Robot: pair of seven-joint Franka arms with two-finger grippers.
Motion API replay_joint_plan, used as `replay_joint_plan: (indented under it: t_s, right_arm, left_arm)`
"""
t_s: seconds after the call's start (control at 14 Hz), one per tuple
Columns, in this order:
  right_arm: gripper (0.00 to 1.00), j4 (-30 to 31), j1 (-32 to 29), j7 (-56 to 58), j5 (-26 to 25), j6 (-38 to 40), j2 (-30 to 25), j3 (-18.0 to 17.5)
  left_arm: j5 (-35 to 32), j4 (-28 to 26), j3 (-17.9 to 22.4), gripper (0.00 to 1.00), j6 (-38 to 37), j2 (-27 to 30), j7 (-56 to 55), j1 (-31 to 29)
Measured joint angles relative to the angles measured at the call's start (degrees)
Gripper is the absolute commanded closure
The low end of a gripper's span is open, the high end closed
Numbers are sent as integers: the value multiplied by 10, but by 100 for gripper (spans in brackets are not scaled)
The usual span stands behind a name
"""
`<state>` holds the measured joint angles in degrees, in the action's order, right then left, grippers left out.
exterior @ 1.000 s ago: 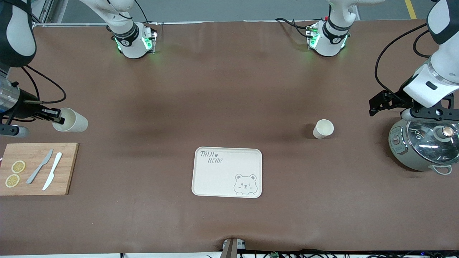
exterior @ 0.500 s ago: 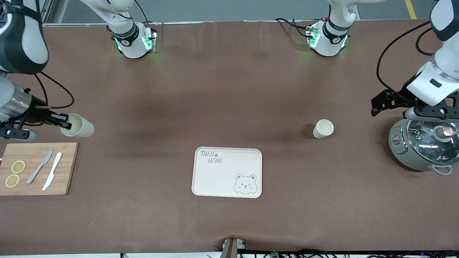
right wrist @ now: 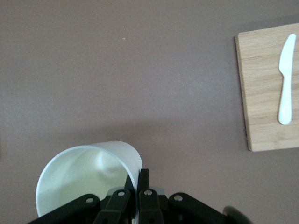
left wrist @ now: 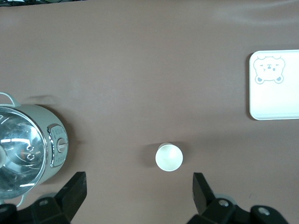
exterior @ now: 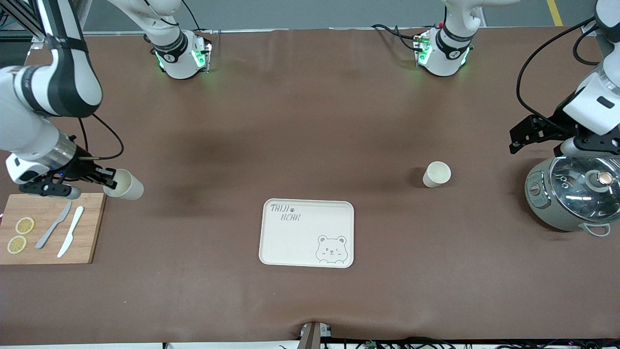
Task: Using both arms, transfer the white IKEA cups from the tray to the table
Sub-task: 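Carry the white cup with the right gripper toward the cutting board, then lower the cup onto the table beside the cutting board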
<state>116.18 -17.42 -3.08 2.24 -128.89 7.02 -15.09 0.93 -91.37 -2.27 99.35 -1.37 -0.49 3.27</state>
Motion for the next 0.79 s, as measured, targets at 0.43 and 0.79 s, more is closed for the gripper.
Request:
replay_joint_plan:
  t_s: [0.43, 0.79]
  right_arm:
    - [100, 24, 3, 0, -1, -130, 80, 1]
    - [100, 38, 3, 0, -3, -216, 139, 1]
  left_arm:
    - [0, 7, 0, 0, -12, 0, 0, 0]
    - [0, 10, 0, 0, -16, 2, -5, 1]
